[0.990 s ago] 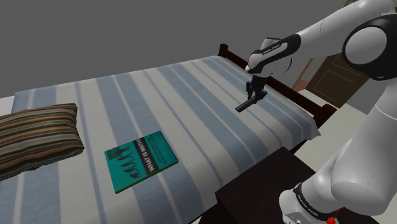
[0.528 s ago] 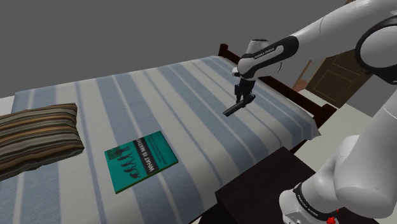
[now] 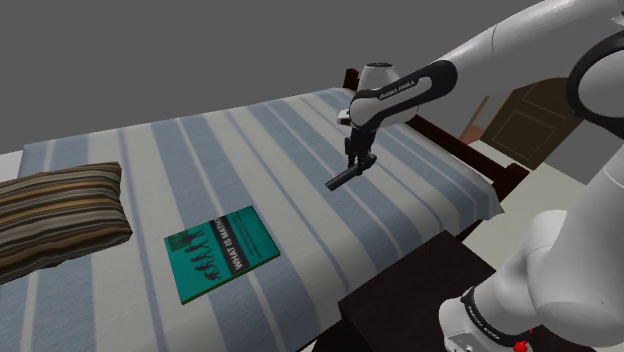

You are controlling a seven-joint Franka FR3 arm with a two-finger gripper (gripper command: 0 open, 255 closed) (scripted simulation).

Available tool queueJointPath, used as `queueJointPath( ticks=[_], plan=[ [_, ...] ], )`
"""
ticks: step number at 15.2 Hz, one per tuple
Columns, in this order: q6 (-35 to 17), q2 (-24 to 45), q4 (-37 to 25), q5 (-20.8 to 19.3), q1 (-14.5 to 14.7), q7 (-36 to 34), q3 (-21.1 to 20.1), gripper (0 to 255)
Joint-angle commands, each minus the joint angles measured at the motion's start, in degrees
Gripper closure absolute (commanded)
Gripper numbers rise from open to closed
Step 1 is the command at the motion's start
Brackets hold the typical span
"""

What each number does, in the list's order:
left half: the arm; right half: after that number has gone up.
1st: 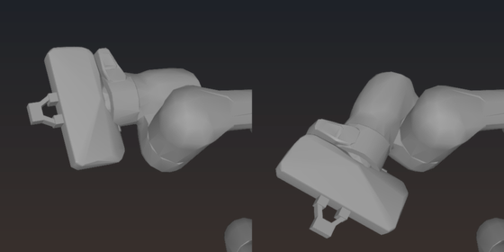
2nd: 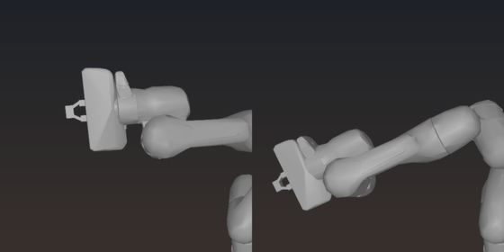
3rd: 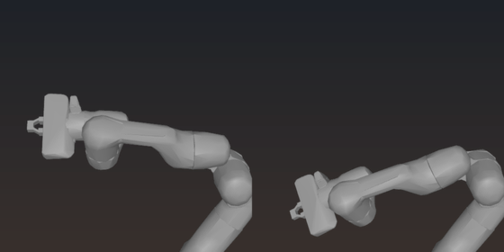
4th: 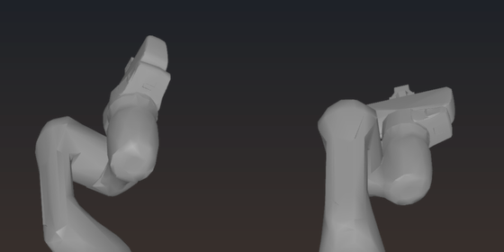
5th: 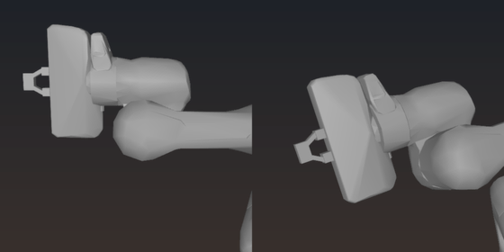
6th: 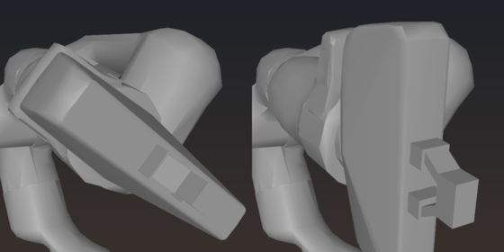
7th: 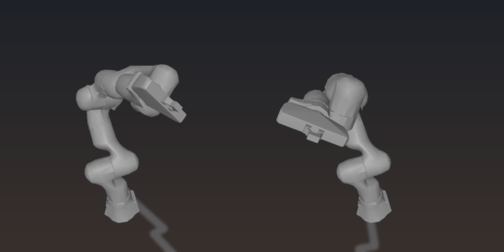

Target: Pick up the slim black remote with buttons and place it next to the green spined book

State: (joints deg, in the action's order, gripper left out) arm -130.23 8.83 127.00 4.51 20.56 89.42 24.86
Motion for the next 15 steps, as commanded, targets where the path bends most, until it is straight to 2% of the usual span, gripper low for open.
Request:
queueJointPath(
  ticks=[1,12,15],
  plan=[
    [0.3,0.1,-0.4,0.1,1.7,-3.0,-1.2,255],
    [2.7,5.6,-8.5,2.3,9.5,-16.0,-7.5,255],
    [2.7,7.7,-10.6,2.9,10.7,-18.1,-8.6,255]
  ],
)
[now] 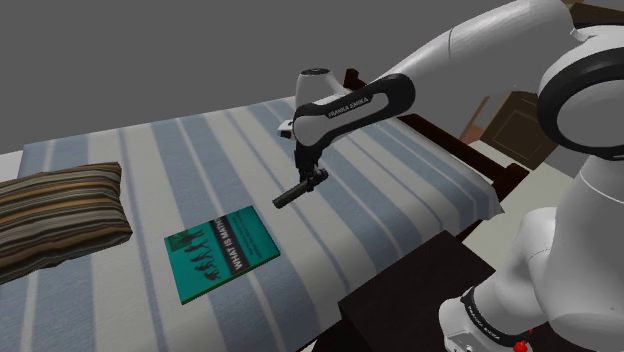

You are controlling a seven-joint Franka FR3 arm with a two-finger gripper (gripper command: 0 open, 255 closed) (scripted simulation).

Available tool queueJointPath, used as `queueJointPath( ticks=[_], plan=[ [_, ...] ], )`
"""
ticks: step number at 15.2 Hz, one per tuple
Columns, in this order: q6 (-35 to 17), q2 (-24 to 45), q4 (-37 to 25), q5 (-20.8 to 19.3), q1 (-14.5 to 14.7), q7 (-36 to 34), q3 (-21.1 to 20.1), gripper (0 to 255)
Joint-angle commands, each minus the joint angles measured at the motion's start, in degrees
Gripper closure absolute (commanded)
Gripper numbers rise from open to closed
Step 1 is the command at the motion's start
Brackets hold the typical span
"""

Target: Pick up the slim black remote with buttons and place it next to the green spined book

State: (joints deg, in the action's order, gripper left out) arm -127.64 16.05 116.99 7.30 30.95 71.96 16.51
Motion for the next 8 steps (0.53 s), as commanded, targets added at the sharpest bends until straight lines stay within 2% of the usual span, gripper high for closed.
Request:
queueJointPath(
  ticks=[1,8],
  plan=[
    [-0.5,0.9,-0.4,0.4,0.3,-0.5,-0.3,255],
    [-4.9,4.6,0.5,1.9,-0.2,0.7,-1.0,255]
  ],
)
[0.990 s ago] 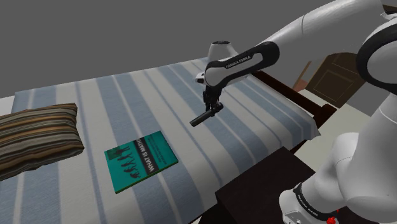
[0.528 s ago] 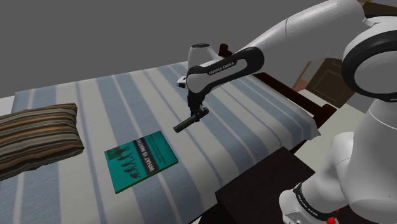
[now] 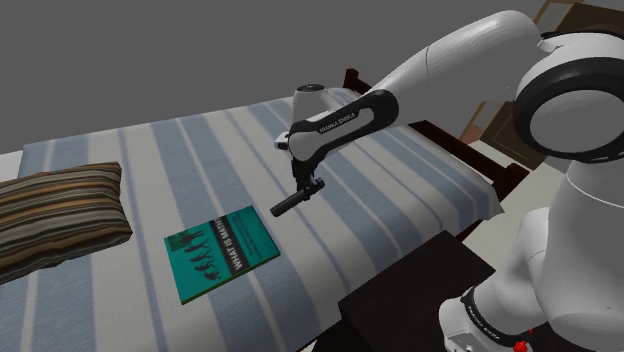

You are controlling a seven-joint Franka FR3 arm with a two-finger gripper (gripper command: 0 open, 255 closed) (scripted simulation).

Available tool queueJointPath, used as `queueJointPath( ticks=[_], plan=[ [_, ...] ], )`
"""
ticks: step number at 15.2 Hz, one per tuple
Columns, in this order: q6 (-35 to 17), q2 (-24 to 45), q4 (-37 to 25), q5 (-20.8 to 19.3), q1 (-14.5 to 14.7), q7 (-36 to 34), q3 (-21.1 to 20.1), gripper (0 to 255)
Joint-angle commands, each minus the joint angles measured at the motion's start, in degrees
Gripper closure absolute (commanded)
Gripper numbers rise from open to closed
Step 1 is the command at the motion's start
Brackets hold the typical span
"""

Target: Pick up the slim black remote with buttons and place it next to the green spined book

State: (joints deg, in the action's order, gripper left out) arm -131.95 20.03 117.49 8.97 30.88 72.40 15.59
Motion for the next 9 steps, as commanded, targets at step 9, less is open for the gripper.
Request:
queueJointPath(
  ticks=[9],
  plan=[
    [-4.2,4.0,0.3,1.7,-0.6,1.2,-0.8,255]
  ],
)
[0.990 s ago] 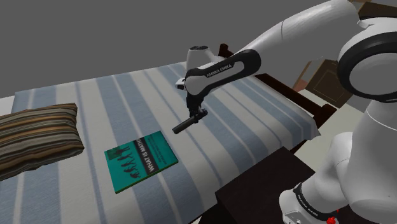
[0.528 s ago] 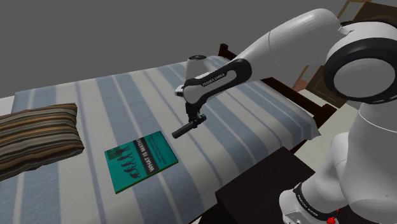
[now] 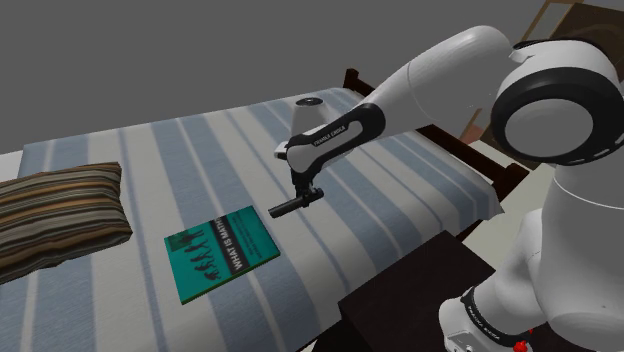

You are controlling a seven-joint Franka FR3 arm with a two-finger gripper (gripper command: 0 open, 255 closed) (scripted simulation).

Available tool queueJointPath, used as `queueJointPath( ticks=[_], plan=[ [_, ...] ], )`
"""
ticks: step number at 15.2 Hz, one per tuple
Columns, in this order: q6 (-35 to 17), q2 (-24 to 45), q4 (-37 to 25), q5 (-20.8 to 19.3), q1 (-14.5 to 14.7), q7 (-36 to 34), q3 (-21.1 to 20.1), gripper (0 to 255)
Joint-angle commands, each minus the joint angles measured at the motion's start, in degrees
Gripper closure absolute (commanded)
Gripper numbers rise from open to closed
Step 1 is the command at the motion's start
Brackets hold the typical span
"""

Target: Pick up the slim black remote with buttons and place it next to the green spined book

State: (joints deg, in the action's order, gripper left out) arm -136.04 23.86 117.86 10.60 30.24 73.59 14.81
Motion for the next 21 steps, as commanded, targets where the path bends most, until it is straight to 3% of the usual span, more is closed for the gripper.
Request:
queueJointPath(
  ticks=[1,4,5,10,14,21],
  plan=[
    [-0.1,0.1,0.0,0.0,0.0,0.0,0.0,255],
    [-0.1,0.1,0.0,0.0,0.0,0.0,0.0,255],
    [-0.1,0.1,0.0,0.0,0.0,0.0,0.0,0],
    [-0.1,0.1,0.0,0.0,0.0,0.0,0.0,0],
    [6.0,-4.5,-1.6,-2.0,0.6,-1.3,1.1,0],
    [6.0,-4.5,-1.6,-2.0,0.6,-1.3,1.1,0]
  ],
)
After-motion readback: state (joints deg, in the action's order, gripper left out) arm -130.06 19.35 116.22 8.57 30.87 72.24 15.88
